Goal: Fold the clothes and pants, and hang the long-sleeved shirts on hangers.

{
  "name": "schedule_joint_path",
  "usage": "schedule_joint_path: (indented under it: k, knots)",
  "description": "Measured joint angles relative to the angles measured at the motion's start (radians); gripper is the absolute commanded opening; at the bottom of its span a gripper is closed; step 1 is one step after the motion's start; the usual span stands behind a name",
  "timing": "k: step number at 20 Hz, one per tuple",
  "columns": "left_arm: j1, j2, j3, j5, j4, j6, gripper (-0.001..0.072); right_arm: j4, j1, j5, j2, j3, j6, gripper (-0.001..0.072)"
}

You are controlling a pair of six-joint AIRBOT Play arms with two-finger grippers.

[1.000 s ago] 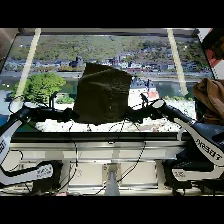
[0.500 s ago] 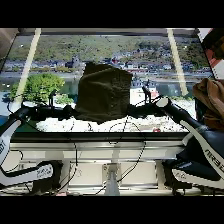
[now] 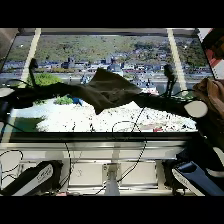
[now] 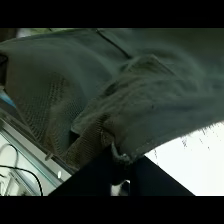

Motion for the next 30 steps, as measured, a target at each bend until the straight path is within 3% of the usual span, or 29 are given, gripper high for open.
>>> schedule_joint_path:
  k: [5,11,17,21,24,27,30]
  knots:
    - [0.0,0.255,0.144,0.04,0.011,0.011,0.004,-0.005,0.0,0.035,0.187,0.129,-0.01,0.0077]
    - [0.0,0.586,0.2,0.244,0.177,-0.003,0.0038,-0.002,0.0,0.204,0.297,0.306,-0.006,0.0077]
    - [0.0,0.78,0.208,0.323,0.507,-0.253,0.0038,0.042,0.001,0.322,0.304,0.283,0.094,0.0077]
    - [0.0,0.761,0.191,0.268,0.601,-0.366,0.0038,0.066,0.001,0.274,0.302,0.159,0.132,0.0077]
    - [-0.007,0.684,0.144,0.233,0.585,-0.391,0.0038,0.071,0.002,0.195,0.28,0.055,0.144,0.0077]
    - [-0.047,0.551,0.093,0.25,0.533,-0.361,0.0038,0.071,0.002,0.085,0.212,-0.01,0.143,0.0077]
    - [-0.156,0.378,0.07,0.358,0.493,-0.286,0.0039,0.074,0.001,-0.045,0.108,-0.034,0.129,0.0077]
